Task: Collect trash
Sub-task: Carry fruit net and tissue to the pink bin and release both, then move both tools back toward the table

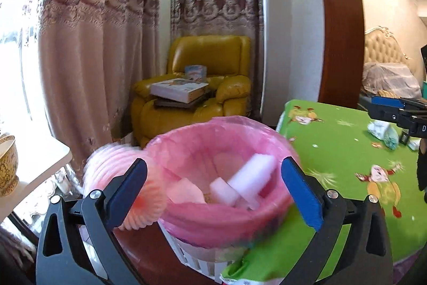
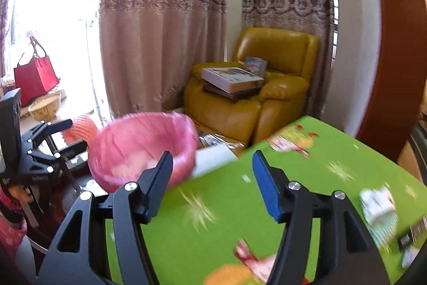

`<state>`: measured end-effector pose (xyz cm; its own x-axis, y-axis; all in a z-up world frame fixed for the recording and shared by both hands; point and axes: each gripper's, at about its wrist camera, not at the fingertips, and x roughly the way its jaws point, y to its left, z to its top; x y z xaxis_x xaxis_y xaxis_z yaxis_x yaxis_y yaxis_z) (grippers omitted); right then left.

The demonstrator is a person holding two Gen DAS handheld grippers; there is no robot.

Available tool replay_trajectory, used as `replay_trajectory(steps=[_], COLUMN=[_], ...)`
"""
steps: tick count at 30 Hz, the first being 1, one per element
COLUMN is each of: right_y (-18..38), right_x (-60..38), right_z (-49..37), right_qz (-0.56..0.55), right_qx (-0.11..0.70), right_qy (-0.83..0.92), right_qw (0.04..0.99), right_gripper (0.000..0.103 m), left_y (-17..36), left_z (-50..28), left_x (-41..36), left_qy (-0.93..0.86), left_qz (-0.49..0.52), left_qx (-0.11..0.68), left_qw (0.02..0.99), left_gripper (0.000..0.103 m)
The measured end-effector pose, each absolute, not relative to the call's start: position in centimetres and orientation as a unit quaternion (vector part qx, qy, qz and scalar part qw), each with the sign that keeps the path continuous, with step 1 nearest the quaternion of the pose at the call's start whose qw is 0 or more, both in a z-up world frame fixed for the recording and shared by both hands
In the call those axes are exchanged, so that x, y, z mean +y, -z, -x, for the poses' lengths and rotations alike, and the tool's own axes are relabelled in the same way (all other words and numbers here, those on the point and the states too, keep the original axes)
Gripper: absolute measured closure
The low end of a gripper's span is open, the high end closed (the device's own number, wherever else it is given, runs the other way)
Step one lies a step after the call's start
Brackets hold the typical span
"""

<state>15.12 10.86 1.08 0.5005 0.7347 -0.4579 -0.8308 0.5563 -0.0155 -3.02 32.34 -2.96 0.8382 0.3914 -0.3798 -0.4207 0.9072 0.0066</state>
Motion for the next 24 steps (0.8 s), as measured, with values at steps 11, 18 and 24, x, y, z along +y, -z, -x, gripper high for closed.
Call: replay_trajectory(steps=[11, 18, 24], right_y=[0.9, 0.4, 0.4], right_x=[0.2, -2.5, -6.7], right_z=[-15.1, -14.6, -14.7], right_qz=[0.062, 0.046, 0.037], right_qx=[0.238, 0.229, 0.226], right_qy=[-0.401, -0.372, -0.322], right_qw=[0.883, 0.898, 0.919], right_gripper=[0.043, 0.043, 0.043], left_y=[5.5, 4.7, 3.8], left_z=[2.3, 0.7, -2.4], left_x=[27.6, 23.9, 19.0], left_qy=[-0.144, -0.095, -0.031], left_qz=[0.044, 0.042, 0.027], left_qx=[0.214, 0.199, 0.193], left_qw=[0.965, 0.974, 0.98], left_gripper=[0.008, 0.008, 0.008])
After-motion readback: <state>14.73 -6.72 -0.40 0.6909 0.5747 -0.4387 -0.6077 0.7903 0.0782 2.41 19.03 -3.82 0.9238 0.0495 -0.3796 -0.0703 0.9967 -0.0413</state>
